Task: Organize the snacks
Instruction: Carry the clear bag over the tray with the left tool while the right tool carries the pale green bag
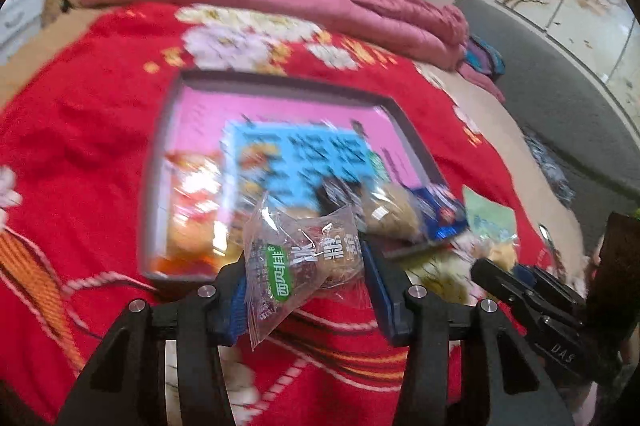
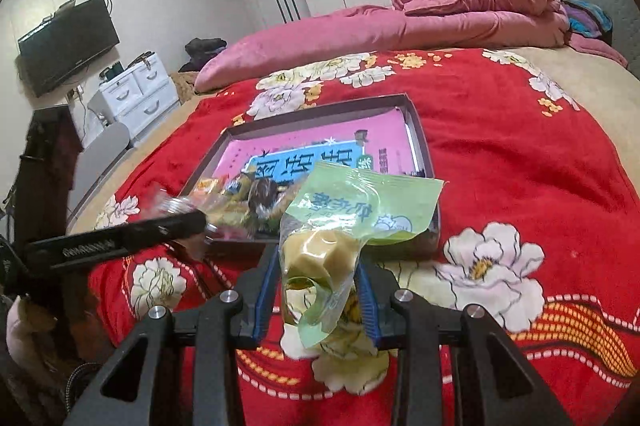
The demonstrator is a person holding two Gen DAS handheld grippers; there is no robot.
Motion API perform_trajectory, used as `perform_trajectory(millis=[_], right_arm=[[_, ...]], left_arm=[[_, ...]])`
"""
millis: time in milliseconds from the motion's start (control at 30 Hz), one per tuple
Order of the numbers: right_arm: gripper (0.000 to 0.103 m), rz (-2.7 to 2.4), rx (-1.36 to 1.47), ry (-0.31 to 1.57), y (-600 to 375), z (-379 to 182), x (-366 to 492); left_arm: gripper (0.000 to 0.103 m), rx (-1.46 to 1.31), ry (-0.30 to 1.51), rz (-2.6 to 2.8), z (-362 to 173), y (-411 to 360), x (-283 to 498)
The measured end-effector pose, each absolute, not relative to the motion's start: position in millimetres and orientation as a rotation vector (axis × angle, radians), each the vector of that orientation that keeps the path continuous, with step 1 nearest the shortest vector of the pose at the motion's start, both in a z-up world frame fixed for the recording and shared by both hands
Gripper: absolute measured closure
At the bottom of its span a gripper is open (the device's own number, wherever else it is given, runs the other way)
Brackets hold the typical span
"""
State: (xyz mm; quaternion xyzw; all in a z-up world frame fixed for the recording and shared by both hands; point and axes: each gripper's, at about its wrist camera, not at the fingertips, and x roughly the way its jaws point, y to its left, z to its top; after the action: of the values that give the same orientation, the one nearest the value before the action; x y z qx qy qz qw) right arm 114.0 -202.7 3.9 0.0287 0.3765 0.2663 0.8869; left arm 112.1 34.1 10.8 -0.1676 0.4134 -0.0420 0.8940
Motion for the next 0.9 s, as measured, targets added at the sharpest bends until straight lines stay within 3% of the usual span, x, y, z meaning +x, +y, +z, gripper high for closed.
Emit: perform_trajectory(millis=[333,900], right_arm=[[0.066,0.570,0.039,0.770,-180,2,133],[0.066,0.647,-0.042,0.770,-132,-11,155]], left_arm=[[0.052,-0.363,0.835,0.018,8,69,121],[0.051,-0.322,0.856,0.054,-10,64,142]])
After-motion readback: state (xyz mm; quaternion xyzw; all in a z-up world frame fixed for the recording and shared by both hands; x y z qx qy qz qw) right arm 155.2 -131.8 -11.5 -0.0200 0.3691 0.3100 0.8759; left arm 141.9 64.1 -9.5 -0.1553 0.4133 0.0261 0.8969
